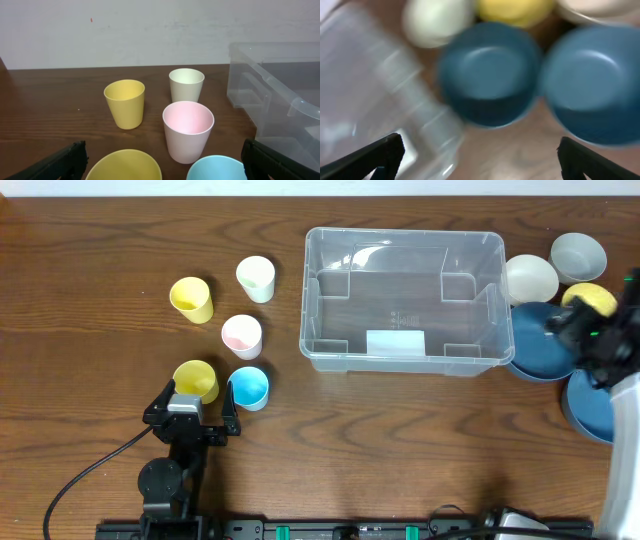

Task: Pack container
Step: 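Reach the right gripper to the dark teal bowl and grasp its rim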

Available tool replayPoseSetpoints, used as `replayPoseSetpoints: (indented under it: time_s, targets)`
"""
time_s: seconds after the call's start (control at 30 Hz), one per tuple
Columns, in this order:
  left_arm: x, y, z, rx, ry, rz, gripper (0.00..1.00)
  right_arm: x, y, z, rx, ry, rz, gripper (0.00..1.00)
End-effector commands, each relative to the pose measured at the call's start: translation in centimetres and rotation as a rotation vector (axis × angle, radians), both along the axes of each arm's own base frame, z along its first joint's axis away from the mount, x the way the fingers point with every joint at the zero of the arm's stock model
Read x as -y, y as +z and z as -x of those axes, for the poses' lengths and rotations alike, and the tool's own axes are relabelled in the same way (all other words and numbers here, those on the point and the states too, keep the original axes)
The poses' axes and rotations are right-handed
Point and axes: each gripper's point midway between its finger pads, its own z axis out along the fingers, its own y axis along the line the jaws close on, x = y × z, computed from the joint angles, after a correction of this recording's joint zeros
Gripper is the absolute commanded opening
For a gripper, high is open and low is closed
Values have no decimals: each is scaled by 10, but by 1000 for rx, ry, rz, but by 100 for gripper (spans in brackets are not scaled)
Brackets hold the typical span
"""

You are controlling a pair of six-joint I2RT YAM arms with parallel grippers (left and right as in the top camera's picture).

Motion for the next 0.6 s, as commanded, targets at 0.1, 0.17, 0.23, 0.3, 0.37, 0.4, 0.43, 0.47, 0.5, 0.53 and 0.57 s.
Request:
replayPoseSetpoints:
  time_s: [0.1, 0.17, 0.23, 0.3, 0.37, 0.4, 0.43, 0.47, 0.5, 0.53, 0.57]
  targets:
    - [1, -16, 0, -43, -7, -12, 98, 32, -72, 28, -208, -287, -162, 99]
    - [1, -16, 0, -43, -7, -12, 98, 33, -86, 33, -239, -339, -188, 99]
    - [1, -16, 0, -43, -7, -12, 98, 34, -99, 35, -249, -377, -206, 99]
    - [1, -16, 0, -43, -7, -12, 98, 36, -109, 33, -234, -382, -211, 99]
    - [1, -16, 0, -43, -7, -12, 98, 38, -116, 29, -213, -371, -198, 99]
    - [1, -16, 0, -44, -7, -12, 98, 40, -118, 27, -203, -350, -188, 99]
    - [1, -16, 0, -44, -7, -12, 98, 41, -119, 24, -195, -327, -176, 99]
    - [1, -16, 0, -43, -7, -12, 98, 41, -121, 24, -193, -316, -169, 99]
    - [1, -16, 0, -43, -7, -12, 98, 41, -122, 25, -196, -318, -168, 99]
    - [1, -16, 0, -43, -7, -12, 98, 41, -122, 25, -198, -318, -169, 99]
    - [1, -16, 0, -43, -7, -12, 98, 41, -123, 26, -200, -318, -170, 99]
